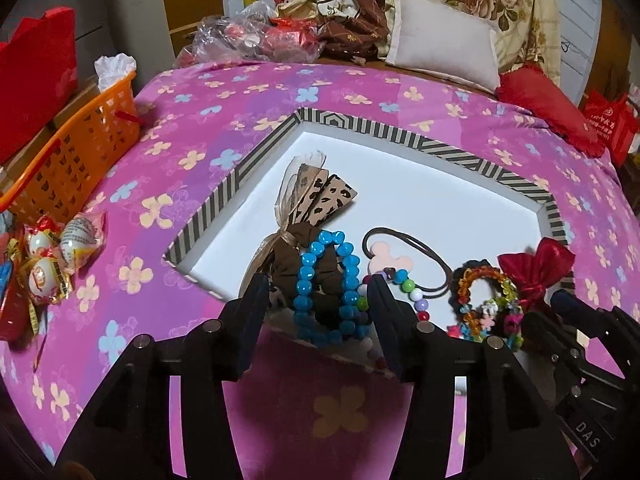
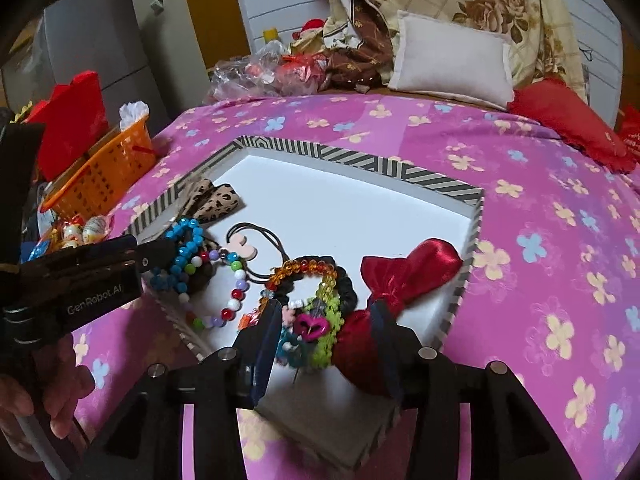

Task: Organize jewelry

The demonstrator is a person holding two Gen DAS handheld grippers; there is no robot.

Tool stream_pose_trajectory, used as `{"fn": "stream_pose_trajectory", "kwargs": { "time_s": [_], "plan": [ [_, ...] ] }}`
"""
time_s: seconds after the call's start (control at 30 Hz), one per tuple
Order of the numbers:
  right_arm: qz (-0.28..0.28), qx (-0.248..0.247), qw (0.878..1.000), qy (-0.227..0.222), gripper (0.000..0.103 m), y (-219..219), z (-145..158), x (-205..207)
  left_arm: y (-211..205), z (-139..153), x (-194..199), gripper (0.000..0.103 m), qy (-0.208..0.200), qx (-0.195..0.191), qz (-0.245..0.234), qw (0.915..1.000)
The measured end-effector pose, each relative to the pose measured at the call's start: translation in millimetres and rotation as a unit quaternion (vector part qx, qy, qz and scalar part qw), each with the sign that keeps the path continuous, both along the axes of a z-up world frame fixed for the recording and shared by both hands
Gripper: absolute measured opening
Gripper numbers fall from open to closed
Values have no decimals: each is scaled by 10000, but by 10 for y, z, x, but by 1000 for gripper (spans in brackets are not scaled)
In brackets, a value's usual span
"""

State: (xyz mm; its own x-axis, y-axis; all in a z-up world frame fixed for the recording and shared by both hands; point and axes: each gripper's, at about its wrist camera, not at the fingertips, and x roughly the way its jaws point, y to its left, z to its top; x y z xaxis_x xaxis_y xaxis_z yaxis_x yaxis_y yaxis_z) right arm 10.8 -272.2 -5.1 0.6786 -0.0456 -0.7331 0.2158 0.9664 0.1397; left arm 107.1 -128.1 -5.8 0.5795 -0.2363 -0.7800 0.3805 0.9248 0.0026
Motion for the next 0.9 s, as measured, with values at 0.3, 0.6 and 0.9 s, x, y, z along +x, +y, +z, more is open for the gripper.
{"fn": "stream_pose_trajectory", "kwargs": {
  "time_s": [0.3,0.6,0.9],
  "plan": [
    [-41,-241,9994,-235,64,327,195,-317,204,201,-365,51,-221,-10,134,9997],
    [-159,-316,9988,-337,67,488,286,-504,453,309,-745,55,-458,4,357,9983],
    [-206,-309,9986,-373,70,570,336,-647,601,406,-955,55,-619,-77,502,9968]
  ]
}}
